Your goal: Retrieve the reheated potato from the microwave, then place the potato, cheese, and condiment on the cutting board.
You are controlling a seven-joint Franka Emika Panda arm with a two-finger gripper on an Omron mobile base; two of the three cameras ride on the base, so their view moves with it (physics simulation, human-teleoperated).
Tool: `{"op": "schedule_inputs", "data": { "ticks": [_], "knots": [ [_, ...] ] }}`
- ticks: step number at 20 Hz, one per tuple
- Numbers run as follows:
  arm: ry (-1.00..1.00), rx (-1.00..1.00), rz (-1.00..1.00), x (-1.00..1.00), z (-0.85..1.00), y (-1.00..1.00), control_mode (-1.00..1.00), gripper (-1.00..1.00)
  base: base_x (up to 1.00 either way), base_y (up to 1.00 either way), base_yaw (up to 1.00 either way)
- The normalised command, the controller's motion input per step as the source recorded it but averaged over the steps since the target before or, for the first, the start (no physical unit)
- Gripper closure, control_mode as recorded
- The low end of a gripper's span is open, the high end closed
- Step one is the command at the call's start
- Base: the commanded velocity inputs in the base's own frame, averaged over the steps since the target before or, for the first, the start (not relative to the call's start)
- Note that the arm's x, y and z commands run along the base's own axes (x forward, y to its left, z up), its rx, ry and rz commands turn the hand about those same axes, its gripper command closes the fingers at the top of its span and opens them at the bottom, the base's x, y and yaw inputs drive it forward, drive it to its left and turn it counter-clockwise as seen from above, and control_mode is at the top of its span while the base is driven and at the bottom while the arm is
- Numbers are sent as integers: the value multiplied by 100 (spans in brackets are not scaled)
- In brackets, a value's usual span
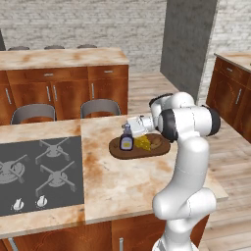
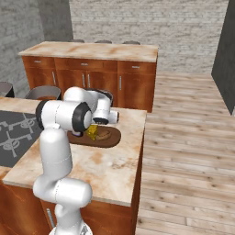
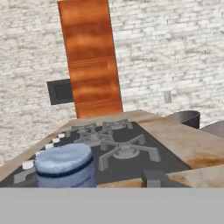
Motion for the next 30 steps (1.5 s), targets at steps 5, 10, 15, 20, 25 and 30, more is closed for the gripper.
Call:
{"op": "schedule_inputs", "data": {
  "ticks": [5,10,15,20,25,30],
  "knots": [
    [0,0,0,-2,-5,-2,-100,-100,0,0,0],
    [0,0,0,-9,-7,-2,-100,-100,0,0,0],
    [0,0,-1,-9,-11,-11,-100,-100,0,0,0],
    [0,0,-3,-12,-2,-24,-100,-100,0,0,0],
    [0,0,-5,-30,0,-10,-100,-100,0,0,0],
    [0,0,-2,-11,0,14,-100,-100,0,0,0]
  ]
}}
